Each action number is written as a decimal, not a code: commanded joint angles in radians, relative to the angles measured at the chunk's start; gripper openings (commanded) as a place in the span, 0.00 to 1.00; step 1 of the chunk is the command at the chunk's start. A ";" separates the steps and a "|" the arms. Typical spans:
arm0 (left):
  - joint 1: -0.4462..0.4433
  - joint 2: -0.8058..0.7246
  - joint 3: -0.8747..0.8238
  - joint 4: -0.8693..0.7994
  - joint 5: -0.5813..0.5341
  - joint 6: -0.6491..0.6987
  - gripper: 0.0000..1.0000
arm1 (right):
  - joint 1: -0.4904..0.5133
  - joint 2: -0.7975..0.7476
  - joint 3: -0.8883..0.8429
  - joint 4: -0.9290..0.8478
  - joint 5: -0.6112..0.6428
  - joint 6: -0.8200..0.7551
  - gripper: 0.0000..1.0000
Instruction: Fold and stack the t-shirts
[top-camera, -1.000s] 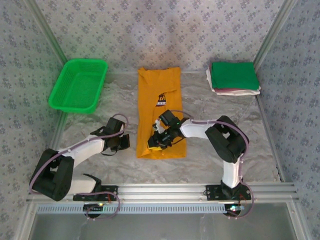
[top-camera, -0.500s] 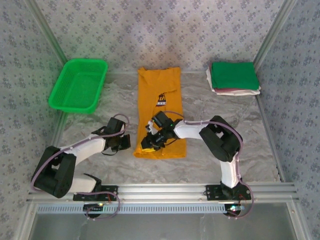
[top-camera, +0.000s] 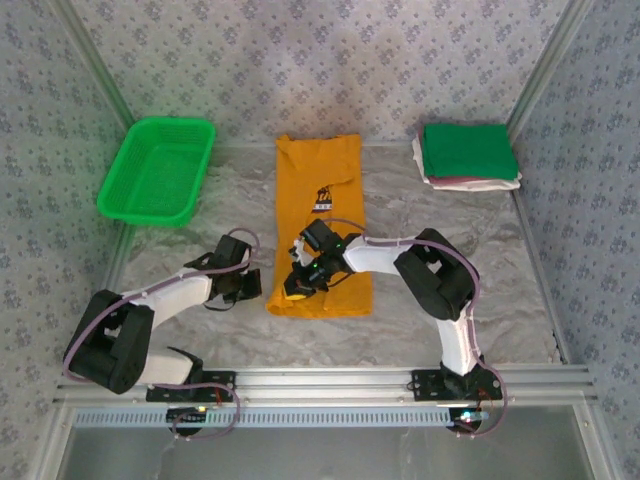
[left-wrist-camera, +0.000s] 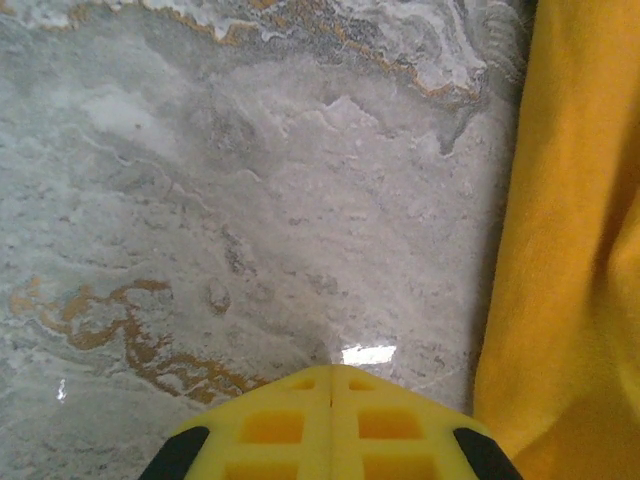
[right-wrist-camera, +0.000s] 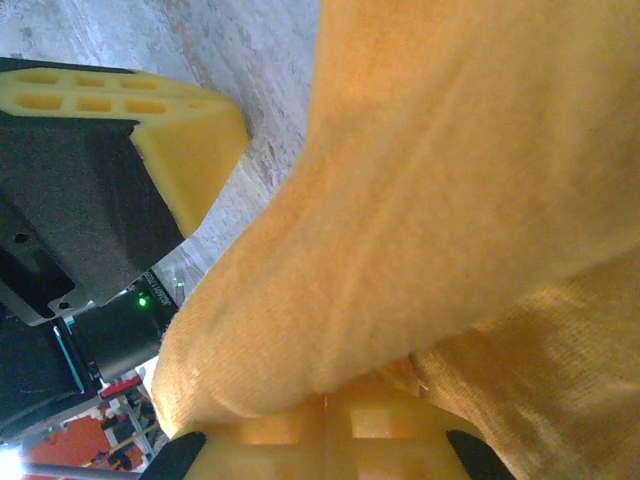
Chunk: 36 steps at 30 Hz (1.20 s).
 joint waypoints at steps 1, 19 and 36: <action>0.004 0.004 0.007 0.017 0.011 0.018 0.00 | -0.003 -0.013 0.031 -0.047 0.004 -0.016 0.00; 0.004 -0.037 0.031 -0.026 -0.007 0.023 0.00 | -0.036 -0.165 -0.061 -0.157 0.060 -0.061 0.00; 0.006 0.007 0.048 -0.023 -0.017 0.037 0.00 | -0.062 -0.246 -0.155 -0.308 0.226 -0.129 0.00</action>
